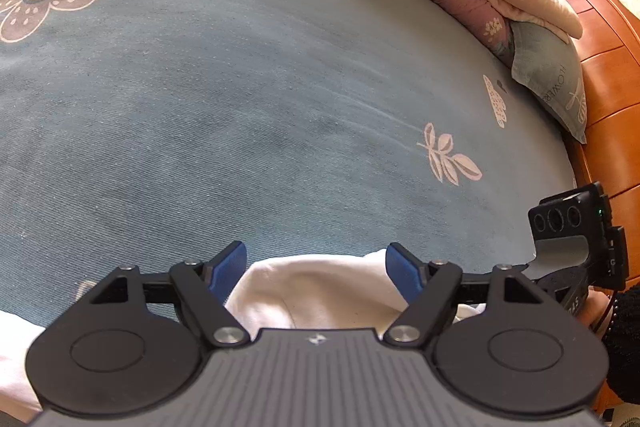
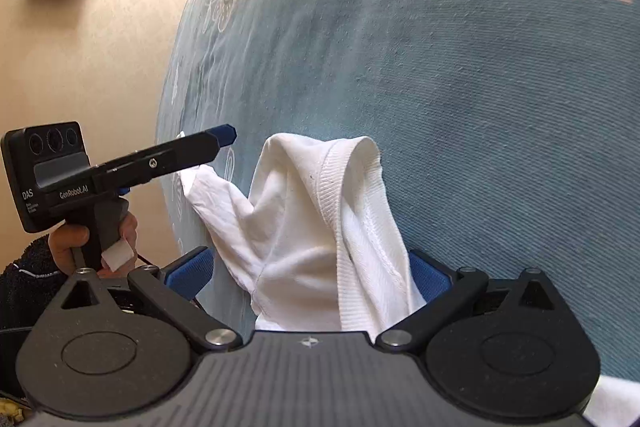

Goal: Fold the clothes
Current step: 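Lift the white sweatshirt with both grippers and shake it open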

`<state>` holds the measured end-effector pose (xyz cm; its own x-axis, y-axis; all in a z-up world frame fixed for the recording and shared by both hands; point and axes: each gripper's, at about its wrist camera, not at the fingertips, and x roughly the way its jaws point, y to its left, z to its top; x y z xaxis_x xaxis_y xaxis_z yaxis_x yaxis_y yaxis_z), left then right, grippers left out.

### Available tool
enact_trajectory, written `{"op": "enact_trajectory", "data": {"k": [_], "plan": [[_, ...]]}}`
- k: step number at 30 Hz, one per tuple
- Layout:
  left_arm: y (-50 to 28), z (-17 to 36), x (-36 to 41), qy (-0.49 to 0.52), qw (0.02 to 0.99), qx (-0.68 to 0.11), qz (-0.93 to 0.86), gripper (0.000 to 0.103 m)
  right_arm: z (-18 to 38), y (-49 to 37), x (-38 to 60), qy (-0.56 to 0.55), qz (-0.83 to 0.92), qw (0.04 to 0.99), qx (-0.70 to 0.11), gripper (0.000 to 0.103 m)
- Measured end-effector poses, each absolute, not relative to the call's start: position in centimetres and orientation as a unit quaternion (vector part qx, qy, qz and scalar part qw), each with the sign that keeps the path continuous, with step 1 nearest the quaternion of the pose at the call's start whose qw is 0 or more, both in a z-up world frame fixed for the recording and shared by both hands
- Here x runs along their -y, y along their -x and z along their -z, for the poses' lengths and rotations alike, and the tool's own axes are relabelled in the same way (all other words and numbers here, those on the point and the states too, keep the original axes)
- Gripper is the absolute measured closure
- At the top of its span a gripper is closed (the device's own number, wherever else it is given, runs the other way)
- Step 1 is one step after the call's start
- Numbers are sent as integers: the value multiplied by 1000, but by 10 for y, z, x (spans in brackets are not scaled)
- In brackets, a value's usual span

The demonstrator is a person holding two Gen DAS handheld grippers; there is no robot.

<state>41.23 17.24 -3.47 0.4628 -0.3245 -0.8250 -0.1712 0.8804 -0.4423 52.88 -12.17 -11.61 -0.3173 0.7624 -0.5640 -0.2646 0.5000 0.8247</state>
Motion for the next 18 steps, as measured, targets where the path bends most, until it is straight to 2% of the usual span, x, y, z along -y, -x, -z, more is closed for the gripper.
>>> {"op": "enact_trajectory", "data": {"k": [7, 13, 18], "plan": [[-428, 41, -182, 233, 812, -533, 59, 27, 111, -543, 106, -230, -495, 535, -645, 0], [-444, 38, -171, 153, 804, -560, 128, 27, 87, -552, 106, -270, -530, 526, -608, 0], [-449, 35, -139, -22, 780, -577, 242, 27, 77, -548, 102, -250, -550, 520, -604, 0]]}}
